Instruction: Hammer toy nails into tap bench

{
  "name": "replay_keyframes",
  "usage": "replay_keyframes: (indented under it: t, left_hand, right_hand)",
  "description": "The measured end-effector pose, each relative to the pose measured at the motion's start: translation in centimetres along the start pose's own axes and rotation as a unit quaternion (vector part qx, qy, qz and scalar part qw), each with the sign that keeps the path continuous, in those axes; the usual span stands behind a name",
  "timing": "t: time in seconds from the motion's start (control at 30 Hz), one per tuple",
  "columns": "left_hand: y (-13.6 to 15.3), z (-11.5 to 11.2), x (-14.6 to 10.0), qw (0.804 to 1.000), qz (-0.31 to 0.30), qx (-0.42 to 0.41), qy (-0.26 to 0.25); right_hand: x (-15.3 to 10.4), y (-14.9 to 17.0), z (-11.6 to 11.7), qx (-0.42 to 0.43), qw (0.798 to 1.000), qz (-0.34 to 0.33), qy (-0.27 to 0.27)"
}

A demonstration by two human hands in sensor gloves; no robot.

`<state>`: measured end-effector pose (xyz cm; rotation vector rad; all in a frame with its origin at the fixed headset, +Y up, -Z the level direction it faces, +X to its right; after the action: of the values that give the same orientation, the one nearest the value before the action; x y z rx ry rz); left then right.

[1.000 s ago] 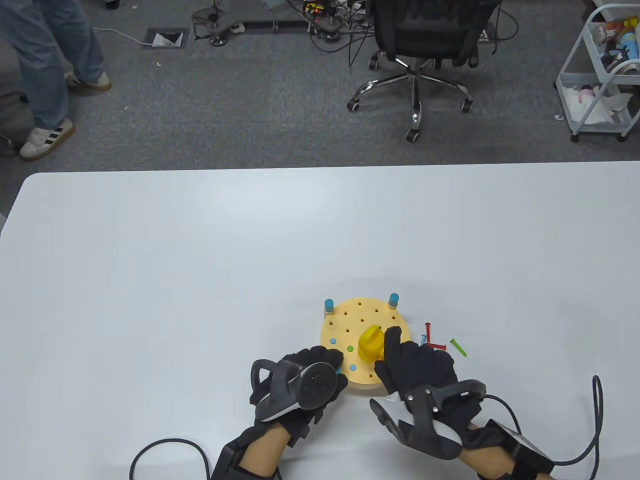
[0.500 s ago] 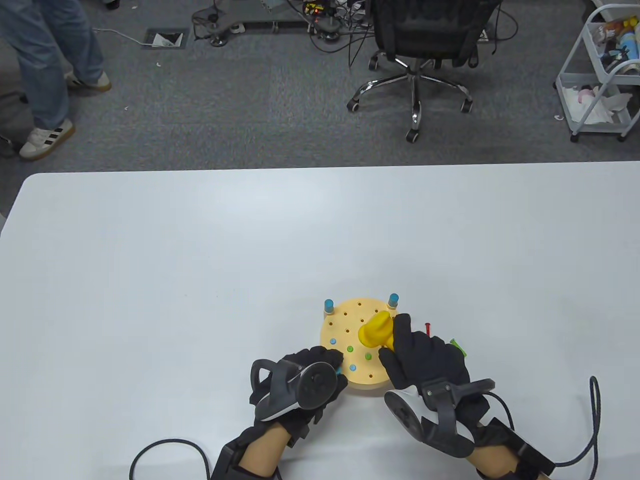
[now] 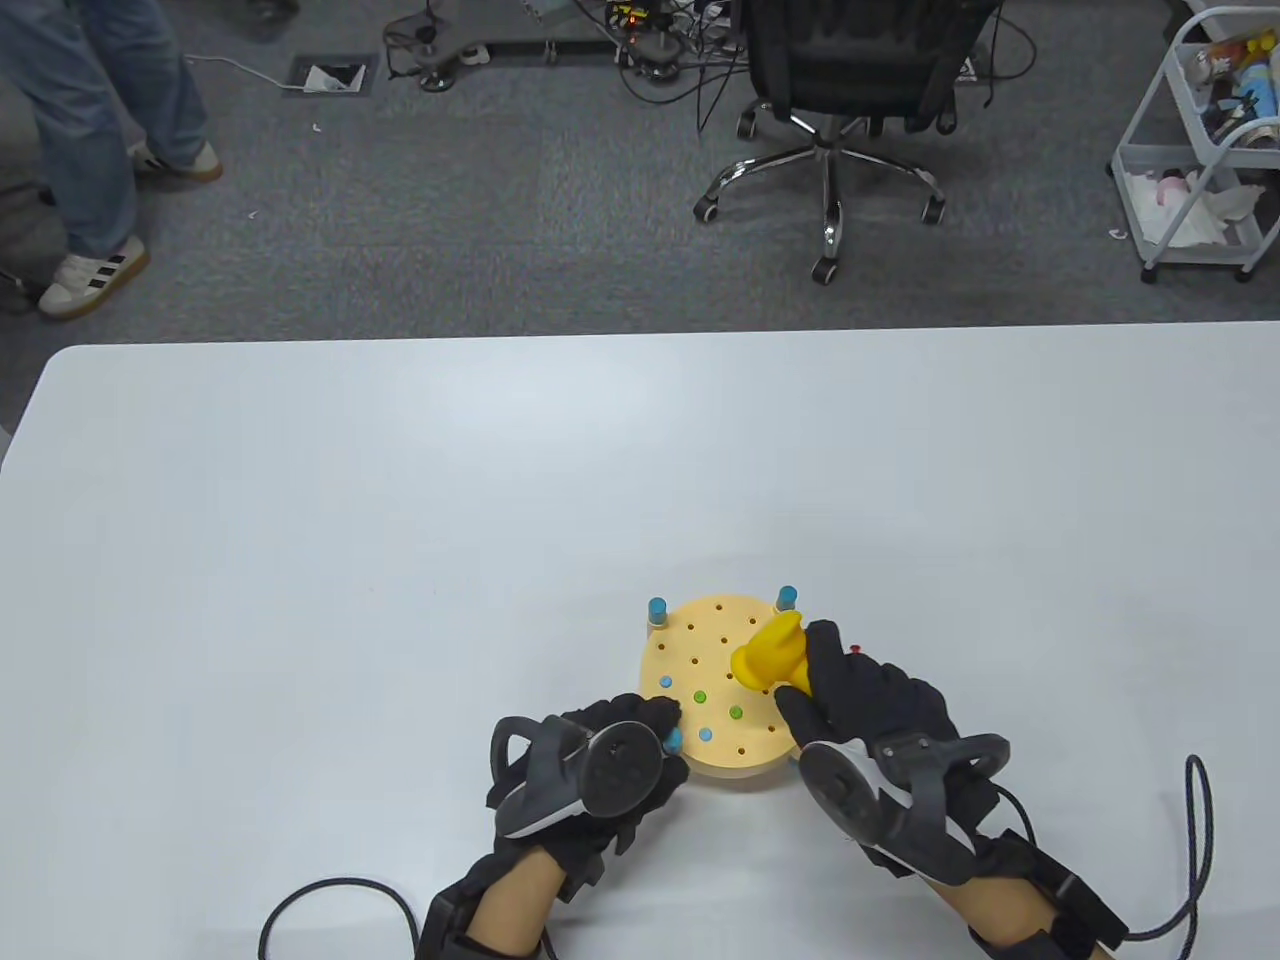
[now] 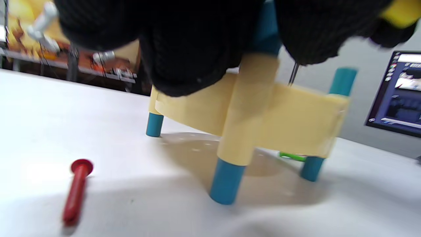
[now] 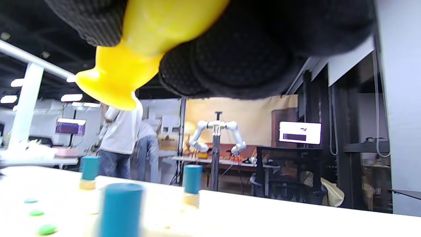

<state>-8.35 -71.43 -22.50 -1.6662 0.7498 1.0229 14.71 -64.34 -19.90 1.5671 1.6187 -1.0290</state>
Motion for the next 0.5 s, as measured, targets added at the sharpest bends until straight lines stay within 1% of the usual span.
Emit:
replay_keyframes:
  t: [0.03,0.07,0.1,0.13,0.17,0.2,0.23,0.3,0.4,0.47,0.5]
  left_hand:
    - [1.4,1.0,-0.6,0.999,0.034,-0.031,-0.016]
    - [2.7,1.5,-1.0,0.996,0.073,-0.037,-0.027]
    - [3.7,1.5,-1.1,0.994,0.102,-0.030,-0.027]
    - [5.0,0.9,-1.0,0.989,0.146,-0.010,-0.012]
    - [5.6,0.2,-0.9,0.985,0.173,0.008,0.013]
    - [6.2,-1.0,-0.5,0.976,0.204,0.031,0.062]
    - [6.3,-1.8,-0.2,0.971,0.216,0.047,0.090]
    - [6.1,-3.2,0.7,0.963,0.241,0.095,0.079]
    - [5.3,-4.7,1.7,0.948,0.261,0.163,0.085]
    - [4.7,-4.5,1.8,0.944,0.267,0.188,0.058]
    - [4.7,-4.6,1.7,0.941,0.282,0.182,0.055]
  right_hand:
    - [0.1,1.5,0.3,0.012,1.000,0.014,0.011]
    - [0.2,2.8,0.7,0.021,0.999,0.030,0.017]
    - [0.3,3.6,1.0,0.025,0.999,0.036,0.015]
    - [0.5,5.0,1.8,0.022,0.999,0.050,0.001]
    - [0.5,5.6,2.3,0.018,0.998,0.057,-0.006]
    - [0.6,6.6,3.0,0.015,0.998,0.065,-0.014]
    - [0.7,7.3,3.5,0.014,0.997,0.073,-0.019]
    - [0.8,8.8,4.9,0.011,0.996,0.088,-0.033]
    - [0.7,10.3,6.2,0.010,0.993,0.105,-0.055]
    - [0.6,10.8,6.6,0.016,0.991,0.112,-0.064]
    - [0.6,11.1,6.9,0.021,0.990,0.118,-0.073]
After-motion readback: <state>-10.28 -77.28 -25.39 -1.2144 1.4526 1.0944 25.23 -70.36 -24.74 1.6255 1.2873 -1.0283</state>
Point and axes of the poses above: the tracker on the back of each hand, its own y axis roughly to the little-finger side, its own x axis roughly from the wrist to the fingertips, z = x × y, the point moved 3 cm from there along x, roughly from the wrist to the fingertips, and after that the axes turned 2 degrees about z, right-handed, at the moved point
